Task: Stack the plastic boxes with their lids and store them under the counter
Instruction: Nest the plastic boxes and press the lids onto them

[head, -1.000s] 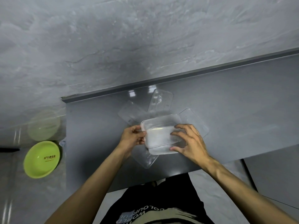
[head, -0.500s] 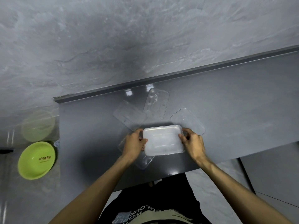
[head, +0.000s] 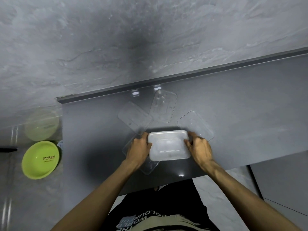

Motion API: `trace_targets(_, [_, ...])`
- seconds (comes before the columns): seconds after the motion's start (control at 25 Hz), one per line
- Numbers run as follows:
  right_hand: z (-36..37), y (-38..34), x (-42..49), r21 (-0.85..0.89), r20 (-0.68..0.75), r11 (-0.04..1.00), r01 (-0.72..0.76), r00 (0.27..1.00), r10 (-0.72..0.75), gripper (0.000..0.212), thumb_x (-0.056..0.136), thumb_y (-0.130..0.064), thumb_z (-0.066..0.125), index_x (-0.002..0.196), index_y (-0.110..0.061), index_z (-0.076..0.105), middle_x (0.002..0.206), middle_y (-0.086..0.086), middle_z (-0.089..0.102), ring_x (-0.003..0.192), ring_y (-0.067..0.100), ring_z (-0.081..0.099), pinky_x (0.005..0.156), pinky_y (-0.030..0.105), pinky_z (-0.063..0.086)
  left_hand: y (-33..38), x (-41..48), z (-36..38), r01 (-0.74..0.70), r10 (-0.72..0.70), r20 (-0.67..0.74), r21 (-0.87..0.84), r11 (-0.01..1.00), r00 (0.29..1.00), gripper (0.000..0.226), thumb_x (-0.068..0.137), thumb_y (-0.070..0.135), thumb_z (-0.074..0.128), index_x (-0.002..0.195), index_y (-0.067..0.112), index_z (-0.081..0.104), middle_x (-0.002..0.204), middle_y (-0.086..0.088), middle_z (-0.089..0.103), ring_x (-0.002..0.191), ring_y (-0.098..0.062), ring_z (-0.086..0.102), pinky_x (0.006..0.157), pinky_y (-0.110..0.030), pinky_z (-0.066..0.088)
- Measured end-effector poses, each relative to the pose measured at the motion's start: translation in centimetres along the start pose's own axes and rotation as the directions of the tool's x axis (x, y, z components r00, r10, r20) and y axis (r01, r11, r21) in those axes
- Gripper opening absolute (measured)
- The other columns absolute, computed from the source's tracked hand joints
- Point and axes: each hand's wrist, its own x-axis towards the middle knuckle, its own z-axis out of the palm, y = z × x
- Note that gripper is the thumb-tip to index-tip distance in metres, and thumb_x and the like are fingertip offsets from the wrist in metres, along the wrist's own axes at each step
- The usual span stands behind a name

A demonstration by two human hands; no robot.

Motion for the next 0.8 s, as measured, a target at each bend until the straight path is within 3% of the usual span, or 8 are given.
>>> trace_targets(0.16, [0.1,0.2,-0.1,0.083,0.093,0.995,-0.055,0.995,0.047,0.049,0.092,-0.045,0.053,0.136,-0.023,0.045,0.113,0.011,0.070,0.102,0.035,0.065,0.085,0.039,0.053,-0.4,-0.3,0.6,-0.010,0.026,0.075,-0.208,0.978,0.997,0.058,0.094,0.018,0.054,0.148,0.021,0.031,0.122,-0.012,0.064,0.106,-0.023,0.063,0.098,-0.036,0.048])
trace_targets(0.28, [0.5,-0.1,0.0,0.199,0.241,0.972,-0.126,0.968,0.076,0.062,0.091,-0.042,0.057,0.146,-0.023,0.033,0.131,0.015,0.060,0.119,0.038,0.056,0.101,0.043,0.046,-0.7,-0.2,1.1,-0.065,0.082,0.140,-0.124,0.990,0.987,0.061,0.096,0.021,0.051,0.151,0.021,0.023,0.124,-0.014,0.064,0.107,-0.023,0.063,0.099,-0.038,0.049])
trace_targets(0.36, [0.8,-0.1,0.3,0.263,0.293,0.945,-0.196,0.949,0.116,0.061,0.090,-0.039,0.061,0.143,-0.017,0.038,0.134,0.016,0.057,0.121,0.036,0.054,0.104,0.042,0.044,-1.1,-0.2,1.2,-0.068,0.091,0.175,-0.132,0.989,0.980,0.062,0.097,0.026,0.051,0.152,0.022,0.022,0.126,-0.013,0.064,0.110,-0.025,0.063,0.100,-0.041,0.049])
trace_targets(0.44, [0.8,0.1,0.6,0.379,0.349,0.870,-0.316,0.919,0.182,0.055,0.087,-0.036,0.066,0.133,-0.012,0.049,0.127,0.014,0.062,0.115,0.033,0.058,0.101,0.043,0.046,-1.9,0.1,1.0,0.001,0.024,0.112,-0.221,0.975,0.993,0.058,0.095,0.038,0.051,0.148,0.026,0.031,0.125,-0.008,0.065,0.111,-0.025,0.063,0.098,-0.042,0.050])
trace_targets(0.52, [0.6,0.5,0.7,0.477,0.428,0.777,-0.411,0.881,0.204,0.049,0.084,-0.035,0.070,0.125,-0.011,0.056,0.120,0.012,0.067,0.108,0.029,0.063,0.099,0.044,0.048,-3.4,0.6,1.0,0.142,-0.149,-0.008,-0.253,0.957,0.989,0.056,0.093,0.046,0.051,0.143,0.023,0.038,0.128,-0.009,0.063,0.116,-0.030,0.060,0.098,-0.042,0.047])
trace_targets(0.64, [0.8,1.3,0.2,0.583,0.478,0.665,-0.466,0.859,0.182,0.044,0.083,-0.035,0.071,0.117,-0.010,0.060,0.112,0.012,0.069,0.102,0.030,0.067,0.097,0.048,0.051,-6.6,0.8,1.5,0.308,-0.307,-0.023,0.019,0.951,0.951,0.073,0.086,0.043,0.062,0.143,0.010,0.031,0.144,-0.018,0.043,0.129,-0.037,0.045,0.103,-0.048,0.042])
trace_targets(0.72, [1.1,1.6,-0.3,0.666,0.490,0.540,-0.515,0.848,0.203,0.043,0.083,-0.035,0.071,0.114,-0.007,0.061,0.109,0.013,0.071,0.099,0.031,0.069,0.095,0.050,0.052,-7.8,0.6,2.0,0.286,-0.290,-0.013,0.197,0.938,0.957,0.082,0.080,0.044,0.069,0.142,0.008,0.030,0.144,-0.019,0.040,0.128,-0.037,0.043,0.101,-0.048,0.043])
trace_targets(0.8, [1.5,1.8,-0.6,0.714,0.525,0.414,-0.565,0.823,0.217,0.042,0.084,-0.033,0.070,0.115,-0.006,0.060,0.112,0.016,0.071,0.100,0.033,0.069,0.095,0.051,0.053,-8.2,0.6,2.3,0.283,-0.287,-0.018,0.241,0.928,0.958,0.087,0.073,0.042,0.076,0.139,0.008,0.031,0.139,-0.019,0.044,0.123,-0.037,0.047,0.097,-0.048,0.045])
